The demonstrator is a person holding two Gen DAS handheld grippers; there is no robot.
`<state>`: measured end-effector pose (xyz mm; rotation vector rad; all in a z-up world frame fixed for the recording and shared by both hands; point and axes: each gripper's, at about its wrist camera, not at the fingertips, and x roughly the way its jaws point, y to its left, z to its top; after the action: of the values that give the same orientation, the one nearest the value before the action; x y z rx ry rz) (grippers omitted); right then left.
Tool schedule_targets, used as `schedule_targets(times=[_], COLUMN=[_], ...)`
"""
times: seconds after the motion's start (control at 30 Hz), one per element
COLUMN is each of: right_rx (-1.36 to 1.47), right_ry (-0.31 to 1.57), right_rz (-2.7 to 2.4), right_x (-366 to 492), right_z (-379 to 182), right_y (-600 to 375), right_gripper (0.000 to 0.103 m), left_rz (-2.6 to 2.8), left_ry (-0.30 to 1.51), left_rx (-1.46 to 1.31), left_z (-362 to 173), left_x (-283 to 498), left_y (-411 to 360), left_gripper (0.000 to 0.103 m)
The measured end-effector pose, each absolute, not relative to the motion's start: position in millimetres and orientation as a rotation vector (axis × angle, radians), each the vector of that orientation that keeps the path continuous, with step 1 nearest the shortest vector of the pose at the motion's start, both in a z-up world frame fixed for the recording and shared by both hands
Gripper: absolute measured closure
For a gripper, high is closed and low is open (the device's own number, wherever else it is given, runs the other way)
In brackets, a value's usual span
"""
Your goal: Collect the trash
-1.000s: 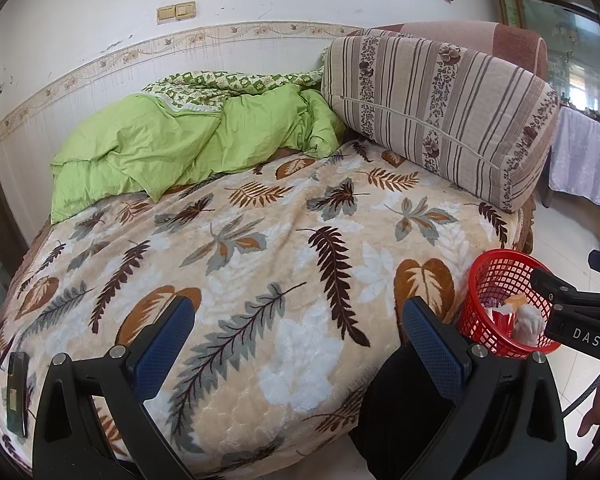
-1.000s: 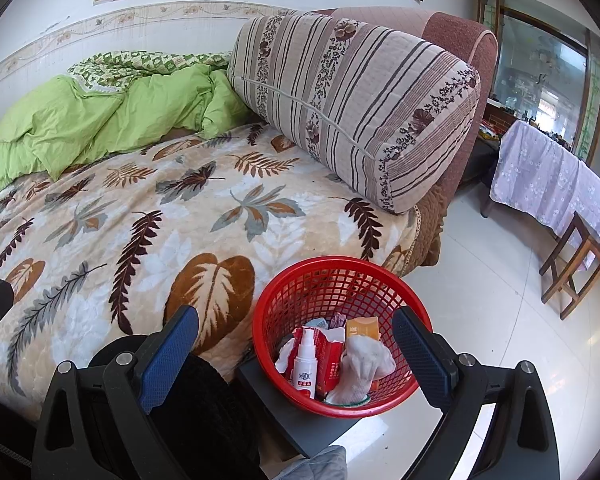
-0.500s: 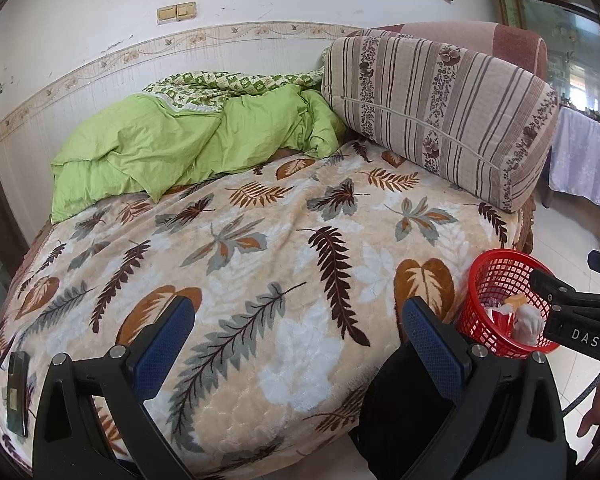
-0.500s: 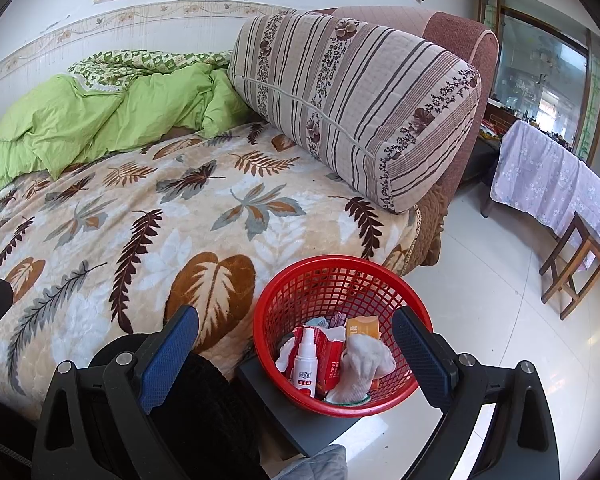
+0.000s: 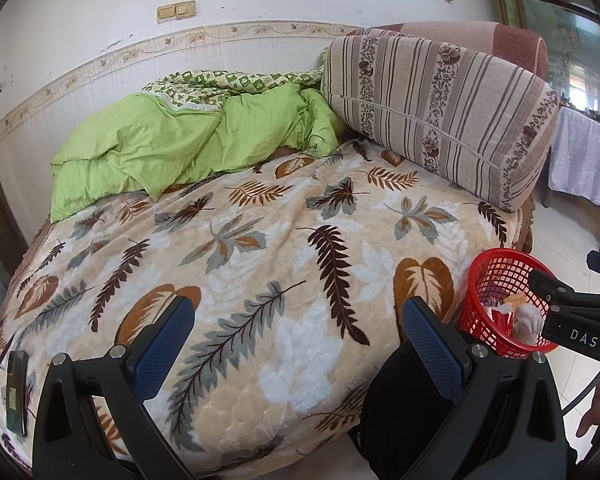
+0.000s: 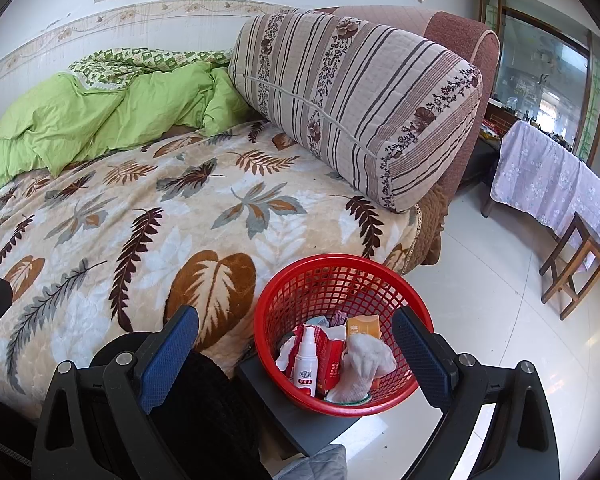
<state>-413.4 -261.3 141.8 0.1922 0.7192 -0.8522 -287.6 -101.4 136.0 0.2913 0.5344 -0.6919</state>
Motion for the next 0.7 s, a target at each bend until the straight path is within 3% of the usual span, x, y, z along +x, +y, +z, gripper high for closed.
schedule_targets(times=[0.37,0.53,0.7], right_rx=[0.169,0.113,0.091], right_ry=[0.692,0.76,0.928], right_rz=[-0.814,-0.67,-0.475], right_x=[-397.6,-335.3,-239.8], right_z=[147.6,145.2,103.4], right_y=[-261.2,-251.2,-229.4], right_gripper=[0.005,0.004,0.002], left_rz=[-0.674,-0.532,-0.247], left_ry=[0.59,0.68,0.855], left_rx=[0.255,0.19,0.182], left_z=[131.5,118.9,83.1], left_x=[-275.3,-227.2,-159.1], left_y=[-95.2,-65.8,-23.1], left_gripper=[0.0,0.0,0.0])
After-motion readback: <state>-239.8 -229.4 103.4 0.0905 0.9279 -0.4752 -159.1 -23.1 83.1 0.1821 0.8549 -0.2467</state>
